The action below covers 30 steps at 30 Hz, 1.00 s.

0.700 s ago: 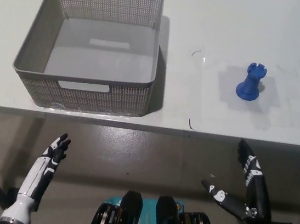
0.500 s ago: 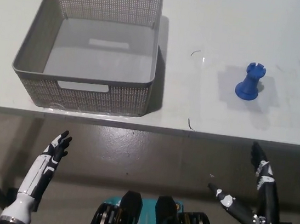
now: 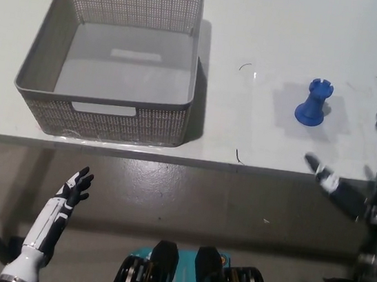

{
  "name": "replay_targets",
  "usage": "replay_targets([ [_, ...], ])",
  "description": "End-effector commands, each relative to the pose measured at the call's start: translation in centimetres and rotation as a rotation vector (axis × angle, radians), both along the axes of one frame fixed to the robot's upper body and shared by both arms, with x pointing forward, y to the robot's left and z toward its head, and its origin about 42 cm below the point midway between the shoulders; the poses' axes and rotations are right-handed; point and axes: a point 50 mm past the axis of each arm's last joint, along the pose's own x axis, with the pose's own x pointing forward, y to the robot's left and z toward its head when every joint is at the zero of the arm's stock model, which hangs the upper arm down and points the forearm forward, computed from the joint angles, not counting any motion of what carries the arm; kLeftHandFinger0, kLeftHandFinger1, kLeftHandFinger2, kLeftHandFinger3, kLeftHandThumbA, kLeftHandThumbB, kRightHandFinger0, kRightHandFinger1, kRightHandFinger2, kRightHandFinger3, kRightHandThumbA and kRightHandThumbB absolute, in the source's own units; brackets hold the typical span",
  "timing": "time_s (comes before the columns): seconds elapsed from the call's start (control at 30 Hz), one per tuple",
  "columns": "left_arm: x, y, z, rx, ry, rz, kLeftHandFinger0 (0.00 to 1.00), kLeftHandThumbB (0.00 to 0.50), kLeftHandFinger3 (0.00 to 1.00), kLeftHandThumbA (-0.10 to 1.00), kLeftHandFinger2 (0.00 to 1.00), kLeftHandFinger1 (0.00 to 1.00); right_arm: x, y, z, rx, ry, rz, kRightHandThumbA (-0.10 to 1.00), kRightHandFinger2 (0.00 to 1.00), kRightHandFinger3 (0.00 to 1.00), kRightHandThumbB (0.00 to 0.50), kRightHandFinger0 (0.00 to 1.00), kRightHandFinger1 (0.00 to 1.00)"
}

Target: Use the right hand to pick up a chess pieces and put it into a container on the left hand side

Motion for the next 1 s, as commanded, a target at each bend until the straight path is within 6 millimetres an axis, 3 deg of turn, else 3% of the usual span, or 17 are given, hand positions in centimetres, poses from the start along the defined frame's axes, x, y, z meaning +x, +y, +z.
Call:
replay_targets([
  [0.0,0.4,0.1,1.3,-0.005,-0.063,-0.028,1.0,0.191,1.0,1.0,1.0,1.0,3.4,-1.3,2.5,-0.017,0.067,-0.035,1.0,1.0,1.0,0.371,1.0,1.0],
  [0.23,-0.2,0.1,0.8,-0.008,-0.064,-0.029,1.0,0.172,1.0,1.0,1.0,1.0,9.1,-2.8,4.2,0.011,0.133,-0.034,1.0,1.0,1.0,0.438,1.0,1.0],
  [0.4,-1.1,-0.1,0.5,-0.006,-0.058,-0.031,1.0,0.184,1.0,1.0,1.0,1.0,13.2,-2.9,5.0,0.009,0.175,-0.032,1.0,1.0,1.0,0.432,1.0,1.0],
  [0.63,-2.7,-0.1,-0.3,0.008,-0.046,-0.027,1.0,0.172,1.0,1.0,1.0,1.0,16.8,-1.5,4.6,-0.004,0.267,-0.039,1.0,1.0,1.0,0.409,1.0,1.0],
  [0.97,-3.0,0.0,-0.5,0.015,-0.04,-0.032,1.0,0.181,1.0,1.0,1.0,1.0,19.6,-1.0,4.4,0.004,0.353,-0.057,1.0,1.0,1.0,0.432,1.0,1.0],
])
